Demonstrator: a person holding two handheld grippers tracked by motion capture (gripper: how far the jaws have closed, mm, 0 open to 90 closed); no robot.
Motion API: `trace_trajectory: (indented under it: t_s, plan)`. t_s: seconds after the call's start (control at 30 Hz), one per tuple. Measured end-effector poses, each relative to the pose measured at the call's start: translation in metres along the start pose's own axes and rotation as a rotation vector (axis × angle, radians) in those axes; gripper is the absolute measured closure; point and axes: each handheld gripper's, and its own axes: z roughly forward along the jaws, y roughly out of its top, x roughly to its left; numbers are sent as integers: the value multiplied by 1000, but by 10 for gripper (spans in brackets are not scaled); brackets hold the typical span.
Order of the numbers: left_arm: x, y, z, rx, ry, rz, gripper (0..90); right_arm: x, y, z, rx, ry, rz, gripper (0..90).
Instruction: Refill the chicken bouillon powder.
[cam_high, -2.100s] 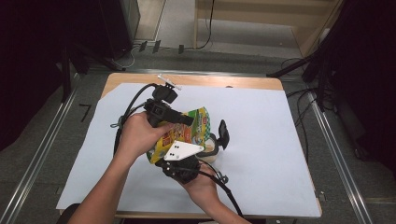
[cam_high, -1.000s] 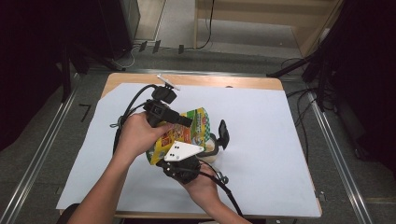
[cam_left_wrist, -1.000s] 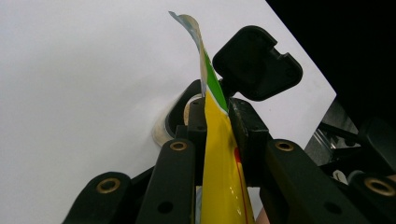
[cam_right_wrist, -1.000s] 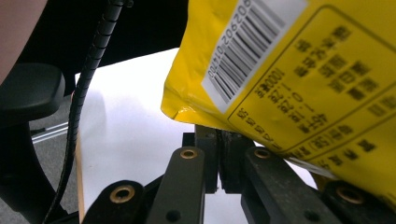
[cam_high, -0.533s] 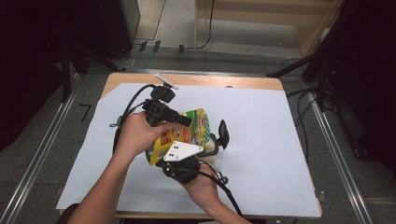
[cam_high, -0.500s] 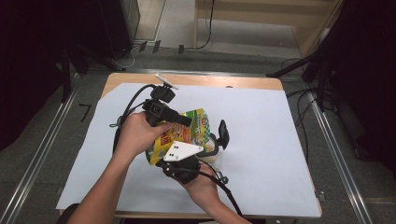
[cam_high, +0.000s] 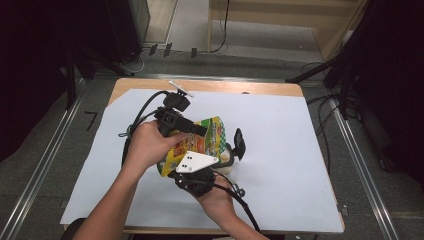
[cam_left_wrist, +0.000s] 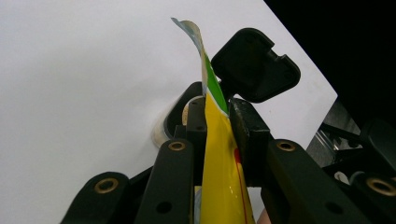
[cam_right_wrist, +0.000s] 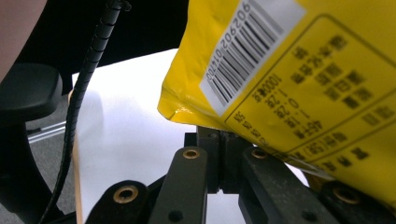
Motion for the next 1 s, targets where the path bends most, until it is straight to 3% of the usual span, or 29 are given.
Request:
trace_trajectory:
  t_s: [0.33, 0.53, 0.67, 0.9, 1.0]
  plan:
    - [-3, 0, 2, 14, 2, 18, 795, -3, -9, 3, -19, 22, 41, 892]
    - [-4, -1, 4, 28, 5, 18, 801, -4, -12, 4, -17, -10, 7, 878]
    - [-4, -1, 6, 35, 9, 22, 801, -7, -16, 5, -6, -3, 36, 871]
    - [0, -2, 7, 41, 8, 15, 801, -8, -17, 5, -5, -5, 30, 816]
    - [3, -2, 7, 41, -14, 4, 801, -9, -19, 6, -5, -1, 31, 804]
